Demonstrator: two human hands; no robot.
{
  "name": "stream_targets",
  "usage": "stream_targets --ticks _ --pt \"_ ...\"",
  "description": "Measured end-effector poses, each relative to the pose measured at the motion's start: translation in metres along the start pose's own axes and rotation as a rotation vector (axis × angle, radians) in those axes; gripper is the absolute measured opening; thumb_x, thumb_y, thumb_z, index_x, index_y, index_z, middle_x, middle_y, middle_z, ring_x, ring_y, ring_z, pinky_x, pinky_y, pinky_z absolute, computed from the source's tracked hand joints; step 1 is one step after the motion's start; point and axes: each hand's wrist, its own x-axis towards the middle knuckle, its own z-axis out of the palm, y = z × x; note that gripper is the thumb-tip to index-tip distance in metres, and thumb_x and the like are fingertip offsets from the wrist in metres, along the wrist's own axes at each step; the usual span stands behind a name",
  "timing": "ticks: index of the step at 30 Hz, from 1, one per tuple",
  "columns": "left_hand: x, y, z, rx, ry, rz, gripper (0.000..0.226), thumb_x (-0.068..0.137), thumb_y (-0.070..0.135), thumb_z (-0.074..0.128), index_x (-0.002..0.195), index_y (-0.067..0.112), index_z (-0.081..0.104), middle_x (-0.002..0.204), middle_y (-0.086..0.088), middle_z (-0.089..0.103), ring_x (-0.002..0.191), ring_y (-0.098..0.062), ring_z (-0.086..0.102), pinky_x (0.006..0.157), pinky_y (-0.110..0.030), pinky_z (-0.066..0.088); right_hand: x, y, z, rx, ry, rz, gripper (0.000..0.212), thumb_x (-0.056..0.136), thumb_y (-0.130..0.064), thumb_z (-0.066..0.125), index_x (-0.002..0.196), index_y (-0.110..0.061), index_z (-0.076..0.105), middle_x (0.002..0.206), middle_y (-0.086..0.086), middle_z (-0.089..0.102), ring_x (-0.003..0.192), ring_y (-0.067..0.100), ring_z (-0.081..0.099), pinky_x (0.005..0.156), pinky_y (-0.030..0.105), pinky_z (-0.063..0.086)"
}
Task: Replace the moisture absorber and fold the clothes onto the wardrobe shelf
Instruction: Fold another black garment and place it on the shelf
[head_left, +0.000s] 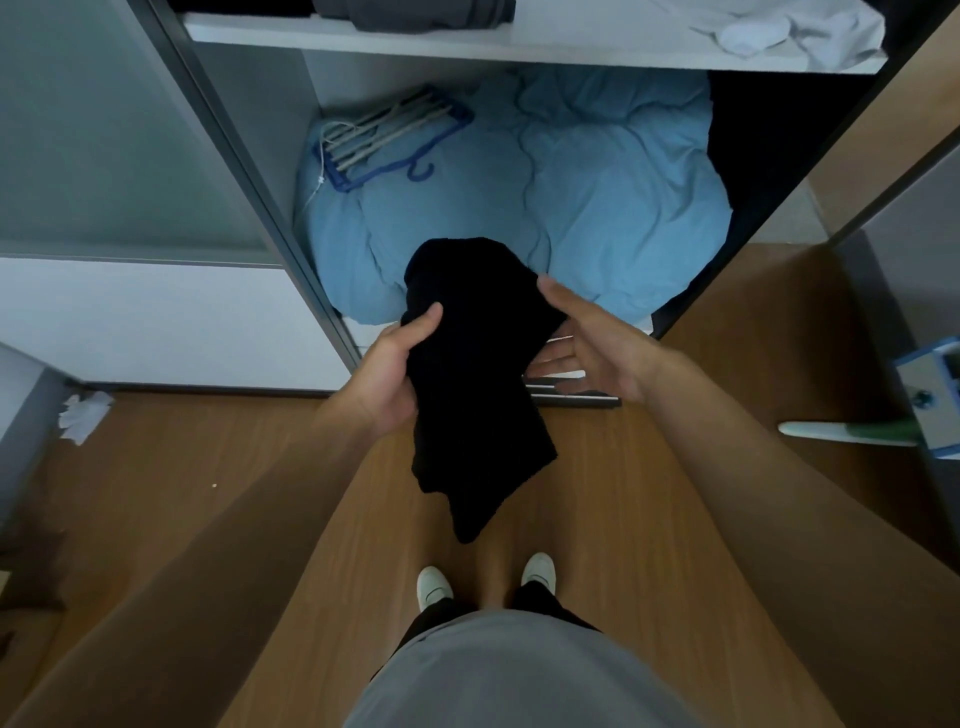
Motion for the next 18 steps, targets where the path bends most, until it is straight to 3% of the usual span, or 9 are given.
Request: stream_targets --ticks 3,5,7,10,12,14,16,18 --pt "0.001 0.003 -0.005 -0.011 0.007 -0.006 0.047 0.094 0.038 0.063 0.135 0.017 0.057 0.131 -0.004 0.067 0.121 -0.022 0.063 0.090 -0.031 0.056 0.002 -0.001 0.005 -0.019 0.124 -0.145 0.037 0.086 -0.045 0.073 0.112 -0.019 0.069 0.105 -0.007 0.076 0.101 0.008 0.070 0.104 0.040 0.047" --pt "0.000 0.005 -0.007 0.003 -0.012 -0.008 0.045 0.094 0.038 0.063 0.134 0.017 0.059 0.130 -0.004 0.067 0.121 -0.022 0.063 0.092 -0.030 0.055 0.001 -0.006 0.006 0.059 0.190 -0.215 0.018 0.092 -0.023 0.068 0.107 -0.013 0.068 0.101 -0.003 0.075 0.095 0.011 0.069 0.094 0.034 0.053" --pt "0.000 0.007 -0.008 0.049 -0.014 -0.025 0.047 0.093 0.038 0.064 0.135 0.016 0.059 0.131 -0.005 0.067 0.122 -0.022 0.062 0.096 -0.032 0.053 -0.004 -0.018 0.003 0.216 0.217 -0.276 0.009 0.095 -0.014 0.059 0.097 -0.010 0.067 0.088 0.003 0.071 0.079 0.015 0.067 0.076 0.029 0.055" --pt "-0.002 0.012 -0.009 0.133 -0.003 -0.066 0.045 0.093 0.038 0.065 0.132 0.016 0.061 0.129 -0.005 0.068 0.121 -0.022 0.063 0.096 -0.033 0.053 -0.012 -0.034 -0.011 0.378 0.265 -0.383 0.018 0.097 -0.018 0.057 0.084 -0.011 0.066 0.073 0.002 0.069 0.068 0.016 0.066 0.058 0.026 0.053" --pt "-0.003 0.016 -0.007 0.126 -0.016 -0.071 0.042 0.094 0.037 0.065 0.129 0.016 0.064 0.129 -0.005 0.068 0.120 -0.022 0.064 0.091 -0.031 0.056 -0.016 -0.035 -0.012 0.405 0.177 -0.440 0.021 0.097 -0.029 0.060 0.091 -0.012 0.070 0.085 0.004 0.073 0.077 0.018 0.070 0.066 0.027 0.056" --pt "-0.003 0.019 -0.002 0.079 -0.034 -0.062 0.044 0.095 0.037 0.063 0.133 0.014 0.061 0.131 -0.007 0.066 0.121 -0.023 0.063 0.091 -0.031 0.056 -0.013 -0.022 -0.005 0.398 0.099 -0.413 0.038 0.091 -0.039 0.064 0.112 -0.008 0.070 0.109 0.010 0.074 0.099 0.023 0.071 0.086 0.029 0.057" --pt "-0.003 0.021 0.002 0.046 -0.043 -0.057 0.050 0.096 0.038 0.061 0.138 0.013 0.055 0.134 -0.009 0.064 0.123 -0.025 0.062 0.097 -0.034 0.054 -0.009 -0.001 0.006 0.342 0.069 -0.351 0.050 0.086 -0.035 0.068 0.127 -0.007 0.064 0.120 0.011 0.071 0.109 0.020 0.069 0.094 0.028 0.055" --pt "-0.002 0.023 0.005 0.029 -0.041 -0.065 0.054 0.095 0.040 0.061 0.141 0.012 0.052 0.136 -0.010 0.063 0.125 -0.027 0.060 0.103 -0.038 0.050 -0.006 0.019 0.013 0.214 0.051 -0.335 0.045 0.086 -0.025 0.072 0.129 -0.012 0.063 0.122 0.007 0.071 0.113 0.018 0.067 0.098 0.029 0.053"
